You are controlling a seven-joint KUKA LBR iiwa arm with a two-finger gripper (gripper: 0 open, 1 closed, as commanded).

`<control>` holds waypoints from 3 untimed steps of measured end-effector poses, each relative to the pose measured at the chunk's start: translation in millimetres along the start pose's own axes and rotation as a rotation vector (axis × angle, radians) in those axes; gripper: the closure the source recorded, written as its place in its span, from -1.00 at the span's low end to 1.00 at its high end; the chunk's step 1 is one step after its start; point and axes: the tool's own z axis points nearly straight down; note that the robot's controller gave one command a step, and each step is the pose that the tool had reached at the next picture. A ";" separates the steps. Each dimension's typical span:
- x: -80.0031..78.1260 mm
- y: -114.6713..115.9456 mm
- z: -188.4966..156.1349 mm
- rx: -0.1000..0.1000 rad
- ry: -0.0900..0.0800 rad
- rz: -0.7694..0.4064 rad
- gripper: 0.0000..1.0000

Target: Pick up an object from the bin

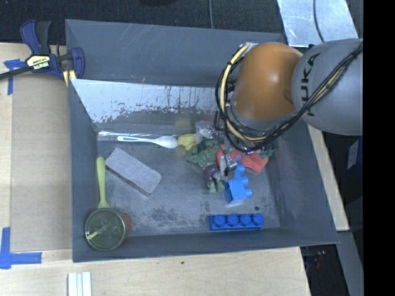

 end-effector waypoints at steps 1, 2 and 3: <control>-1.4 -8.9 26.9 0.001 -0.010 0.108 -1.00; -3.3 -22.1 48.4 0.001 -0.015 0.158 1.00; -3.3 -22.1 48.4 0.001 -0.015 0.158 1.00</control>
Offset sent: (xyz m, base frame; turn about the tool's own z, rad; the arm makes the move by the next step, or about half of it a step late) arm 0.0073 -0.0202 -0.0546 0.1564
